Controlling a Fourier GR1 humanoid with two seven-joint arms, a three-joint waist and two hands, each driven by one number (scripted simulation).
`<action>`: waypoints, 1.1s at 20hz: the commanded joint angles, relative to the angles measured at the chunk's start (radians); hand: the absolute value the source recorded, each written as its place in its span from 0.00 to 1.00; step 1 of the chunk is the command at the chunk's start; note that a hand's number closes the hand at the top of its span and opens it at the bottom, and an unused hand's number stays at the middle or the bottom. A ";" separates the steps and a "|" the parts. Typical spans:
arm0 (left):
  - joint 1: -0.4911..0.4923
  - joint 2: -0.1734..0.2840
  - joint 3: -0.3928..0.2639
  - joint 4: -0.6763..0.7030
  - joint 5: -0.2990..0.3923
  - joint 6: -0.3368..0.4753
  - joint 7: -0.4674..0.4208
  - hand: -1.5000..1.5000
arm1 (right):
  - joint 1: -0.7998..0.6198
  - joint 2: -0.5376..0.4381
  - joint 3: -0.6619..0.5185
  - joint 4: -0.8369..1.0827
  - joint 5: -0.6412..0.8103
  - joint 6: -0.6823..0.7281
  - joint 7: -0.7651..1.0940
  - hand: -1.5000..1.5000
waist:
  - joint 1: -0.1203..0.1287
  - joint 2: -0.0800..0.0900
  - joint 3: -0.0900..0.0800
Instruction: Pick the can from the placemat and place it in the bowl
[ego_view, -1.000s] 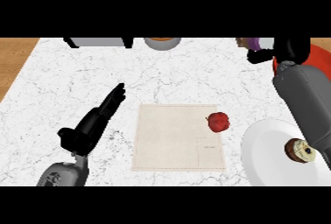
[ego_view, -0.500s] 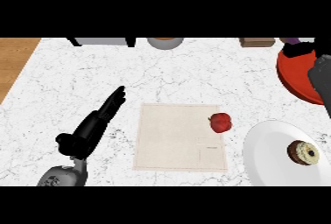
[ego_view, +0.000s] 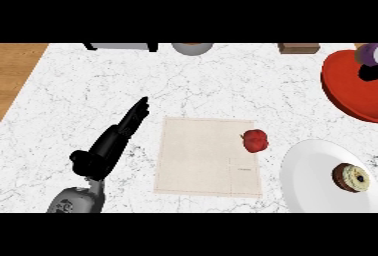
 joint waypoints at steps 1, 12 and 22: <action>0.020 0.006 -0.023 -0.006 -0.012 -0.018 -0.011 0.50 | -0.008 -0.024 -0.049 0.107 -0.052 0.149 -0.034 1.00 | 0.018 0.007 0.002; -0.017 -0.015 0.001 -0.021 -0.002 0.003 0.008 0.50 | 0.032 -0.072 -0.230 0.126 -0.230 0.222 -0.313 0.00 | 0.026 0.013 0.004; -0.005 0.002 0.002 -0.045 -0.001 -0.010 0.051 0.50 | 0.053 -0.168 -0.452 0.112 -0.426 0.100 -0.376 0.00 | 0.009 0.005 0.005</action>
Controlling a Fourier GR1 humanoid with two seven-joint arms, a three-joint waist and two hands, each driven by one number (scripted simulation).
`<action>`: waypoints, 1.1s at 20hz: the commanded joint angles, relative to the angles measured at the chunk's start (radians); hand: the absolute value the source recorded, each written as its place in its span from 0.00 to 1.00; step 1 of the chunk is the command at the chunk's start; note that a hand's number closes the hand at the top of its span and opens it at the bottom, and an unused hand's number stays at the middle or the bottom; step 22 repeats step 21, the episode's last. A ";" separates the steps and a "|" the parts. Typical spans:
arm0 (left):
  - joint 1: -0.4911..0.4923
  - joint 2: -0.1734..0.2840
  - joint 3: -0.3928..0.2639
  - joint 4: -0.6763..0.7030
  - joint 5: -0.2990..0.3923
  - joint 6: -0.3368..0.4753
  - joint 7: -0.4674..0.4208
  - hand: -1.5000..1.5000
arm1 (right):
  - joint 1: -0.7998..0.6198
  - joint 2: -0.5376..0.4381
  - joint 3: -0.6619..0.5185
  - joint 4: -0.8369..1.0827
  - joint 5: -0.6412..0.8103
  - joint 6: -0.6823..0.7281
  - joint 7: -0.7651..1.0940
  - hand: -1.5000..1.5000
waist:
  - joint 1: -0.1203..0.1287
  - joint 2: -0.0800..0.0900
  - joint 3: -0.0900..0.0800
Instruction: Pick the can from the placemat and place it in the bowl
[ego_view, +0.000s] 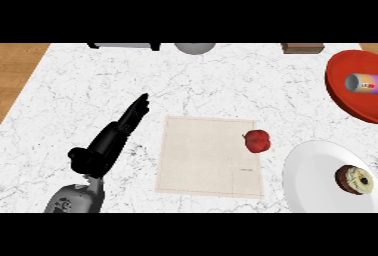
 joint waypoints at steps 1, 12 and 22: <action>0.014 0.003 0.007 -0.027 0.003 0.002 -0.001 0.50 | 0.031 -0.016 -0.107 -0.002 -0.100 -0.050 -0.045 0.00 | -0.006 -0.005 0.000; 0.035 -0.036 -0.012 0.002 -0.021 0.030 -0.001 0.50 | 0.308 -0.181 -0.334 0.016 -0.322 0.124 -0.272 0.00 | -0.048 -0.016 -0.001; 0.000 0.002 0.033 0.049 -0.016 -0.003 -0.031 0.50 | 0.515 -0.240 -0.424 0.033 -0.420 0.346 -0.439 0.00 | -0.045 -0.015 0.000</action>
